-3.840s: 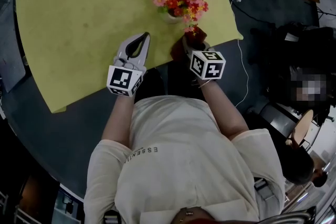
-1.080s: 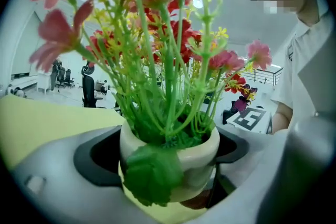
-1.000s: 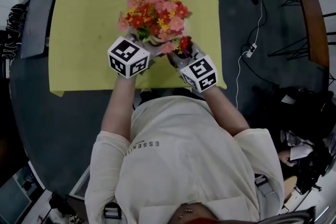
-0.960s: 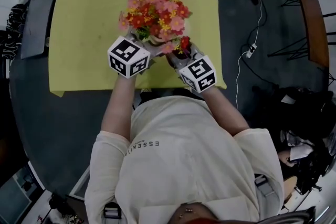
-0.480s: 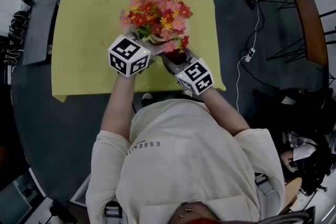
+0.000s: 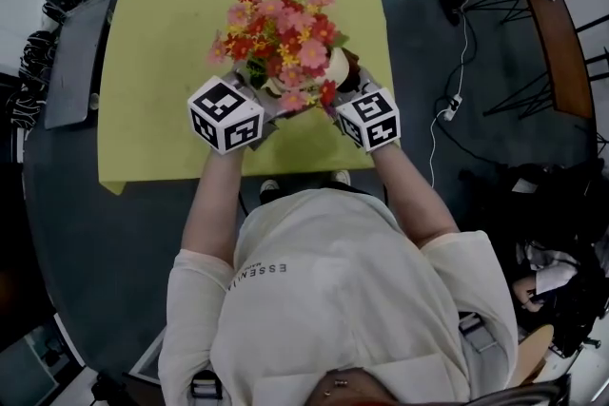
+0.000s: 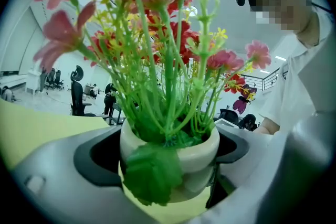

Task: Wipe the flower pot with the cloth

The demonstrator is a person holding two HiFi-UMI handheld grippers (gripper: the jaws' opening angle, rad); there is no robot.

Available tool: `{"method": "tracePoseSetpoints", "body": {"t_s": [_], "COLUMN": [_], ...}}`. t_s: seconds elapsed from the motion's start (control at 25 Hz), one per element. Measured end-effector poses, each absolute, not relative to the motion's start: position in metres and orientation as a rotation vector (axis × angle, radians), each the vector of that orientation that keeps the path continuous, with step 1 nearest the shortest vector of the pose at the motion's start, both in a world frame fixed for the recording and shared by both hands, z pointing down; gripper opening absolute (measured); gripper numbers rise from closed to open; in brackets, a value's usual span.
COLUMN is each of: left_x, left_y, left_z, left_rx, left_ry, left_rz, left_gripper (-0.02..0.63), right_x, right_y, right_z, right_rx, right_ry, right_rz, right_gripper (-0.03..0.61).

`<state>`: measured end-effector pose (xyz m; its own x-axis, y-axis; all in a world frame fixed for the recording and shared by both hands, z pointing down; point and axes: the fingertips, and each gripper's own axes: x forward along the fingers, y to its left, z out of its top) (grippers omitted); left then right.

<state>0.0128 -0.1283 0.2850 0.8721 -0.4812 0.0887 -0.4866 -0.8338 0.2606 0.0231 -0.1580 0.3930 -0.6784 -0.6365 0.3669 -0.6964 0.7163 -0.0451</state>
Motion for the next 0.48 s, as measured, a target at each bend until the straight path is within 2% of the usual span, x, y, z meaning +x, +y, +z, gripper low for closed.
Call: {"method": "tracePoseSetpoints", "body": {"t_s": [0.2, 0.48], "left_x": [0.015, 0.015], "left_y": [-0.127, -0.131], "left_z": [0.282, 0.286], "left_rx": [2.753, 2.748], "left_ry": [-0.699, -0.709], "left_rz": [-0.013, -0.029], "left_gripper": [0.540, 0.540], "right_x": [-0.002, -0.025], "right_y": [-0.141, -0.115], "right_z": [0.375, 0.371], "right_rx": [0.971, 0.866], "right_ry": [-2.688, -2.738], "right_rz": [0.186, 0.258], "right_gripper": [0.046, 0.046]}}
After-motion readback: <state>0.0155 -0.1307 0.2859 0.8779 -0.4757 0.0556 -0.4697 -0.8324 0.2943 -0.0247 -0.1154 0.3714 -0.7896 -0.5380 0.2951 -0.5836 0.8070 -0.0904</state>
